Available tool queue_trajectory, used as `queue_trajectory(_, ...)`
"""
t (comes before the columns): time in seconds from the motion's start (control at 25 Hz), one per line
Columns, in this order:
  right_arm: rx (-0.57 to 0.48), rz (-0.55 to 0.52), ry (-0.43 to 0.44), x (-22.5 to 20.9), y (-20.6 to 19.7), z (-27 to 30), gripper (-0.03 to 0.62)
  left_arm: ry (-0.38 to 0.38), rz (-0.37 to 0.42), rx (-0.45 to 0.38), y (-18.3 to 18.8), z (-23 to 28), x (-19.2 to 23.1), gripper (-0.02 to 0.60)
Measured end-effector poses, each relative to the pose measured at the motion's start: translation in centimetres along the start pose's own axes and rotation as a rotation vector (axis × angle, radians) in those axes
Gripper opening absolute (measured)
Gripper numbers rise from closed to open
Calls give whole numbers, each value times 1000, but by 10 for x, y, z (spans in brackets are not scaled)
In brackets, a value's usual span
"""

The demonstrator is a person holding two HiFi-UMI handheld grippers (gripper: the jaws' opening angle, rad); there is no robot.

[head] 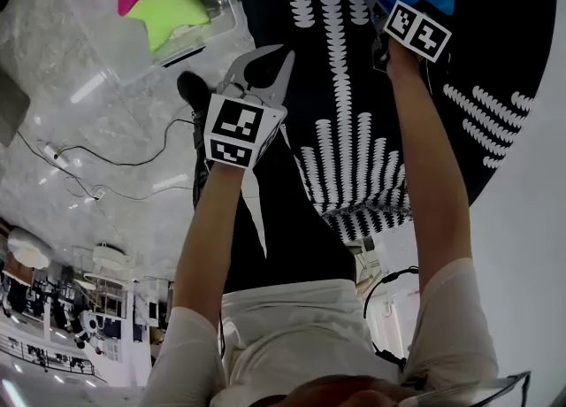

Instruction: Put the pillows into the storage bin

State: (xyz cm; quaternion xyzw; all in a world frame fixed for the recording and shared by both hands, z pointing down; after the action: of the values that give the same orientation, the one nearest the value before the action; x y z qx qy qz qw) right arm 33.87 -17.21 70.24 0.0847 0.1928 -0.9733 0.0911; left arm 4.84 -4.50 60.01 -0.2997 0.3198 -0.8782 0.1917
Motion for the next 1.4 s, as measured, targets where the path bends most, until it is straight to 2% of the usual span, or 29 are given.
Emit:
queue_trajectory(0.16, 25, 57, 3, 27, 10, 18, 494, 2, -16, 9, 1, -12, 22, 18)
queue_trajectory(0.2, 19, 66, 3, 25, 11, 16, 380, 6, -16, 12, 1, -12, 18, 18)
queue_trajectory(0.28, -7, 70, 1, 14, 11, 6, 262, 16, -14, 19, -3, -12, 4, 18)
queue_trajectory(0.4, -52, 21, -24, 22, 8, -5, 184, 24, -25, 19, -15, -26, 12, 18)
queue_trajectory(0.52, -96, -28, -32, 37, 17, -11, 140, 31, -25, 7, -16, -36, 28, 18)
queue_trajectory(0.64, -107, -35, -1, 35, 17, -26, 126, 34, -23, -2, -16, -43, 22, 18)
queue_trajectory(0.84, -108, -87, 32, 58, 13, -42, 122, 30, -21, -11, -9, -63, 34, 18)
queue_trajectory(1.0, -101, -110, 76, 68, -3, -58, 123, 31, -6, -19, -15, -78, 30, 18)
queue_trajectory(1.4, -56, -163, 247, 160, -17, -77, 126, 59, 0, -33, -16, -134, 68, 18)
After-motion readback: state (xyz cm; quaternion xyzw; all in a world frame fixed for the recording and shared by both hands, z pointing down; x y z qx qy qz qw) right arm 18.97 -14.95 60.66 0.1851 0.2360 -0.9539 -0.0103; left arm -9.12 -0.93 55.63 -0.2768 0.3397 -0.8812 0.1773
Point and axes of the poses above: the fingertips, and each gripper's own axes: z forward along the fingers, x to its left, y out of its top, the point moved 10 cm from there along -z, backward along the fingers, and after that the axes turned 9 degrees about z, right-handed, at the moved point
